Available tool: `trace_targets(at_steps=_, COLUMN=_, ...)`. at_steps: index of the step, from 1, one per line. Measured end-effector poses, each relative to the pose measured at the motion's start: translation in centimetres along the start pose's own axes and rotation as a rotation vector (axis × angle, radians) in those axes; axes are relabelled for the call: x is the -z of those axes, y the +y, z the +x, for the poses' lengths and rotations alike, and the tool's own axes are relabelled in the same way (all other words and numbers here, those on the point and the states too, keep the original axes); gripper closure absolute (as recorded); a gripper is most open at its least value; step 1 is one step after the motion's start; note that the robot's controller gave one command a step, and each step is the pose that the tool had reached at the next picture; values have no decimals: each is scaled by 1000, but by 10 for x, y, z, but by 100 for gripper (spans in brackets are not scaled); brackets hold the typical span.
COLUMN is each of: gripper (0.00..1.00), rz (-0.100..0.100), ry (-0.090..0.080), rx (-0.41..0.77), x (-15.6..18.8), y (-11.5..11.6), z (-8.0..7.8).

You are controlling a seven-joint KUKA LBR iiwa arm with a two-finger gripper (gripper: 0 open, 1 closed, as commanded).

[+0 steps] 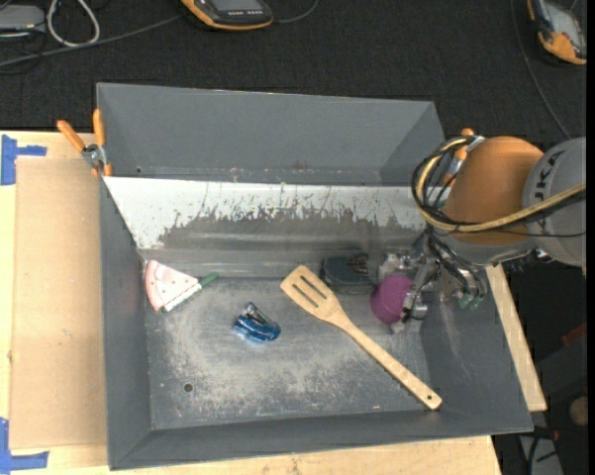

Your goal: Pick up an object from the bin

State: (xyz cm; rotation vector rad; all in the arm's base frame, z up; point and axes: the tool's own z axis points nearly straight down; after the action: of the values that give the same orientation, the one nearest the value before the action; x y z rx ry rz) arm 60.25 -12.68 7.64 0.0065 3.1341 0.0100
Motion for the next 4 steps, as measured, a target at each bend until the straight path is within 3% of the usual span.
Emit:
trace_targets(at_steps=1, gripper=100, rz=-1, ry=-1, rx=16, x=52, y=-4, z=-3)
trace_targets(at_steps=3, gripper=100, rz=-2, ry=0, rx=8, x=39, y=-2, z=0)
trace_targets(at_steps=4, gripper=100, rz=-1, ry=-4, rx=30, x=117, y=-7, z=-2)
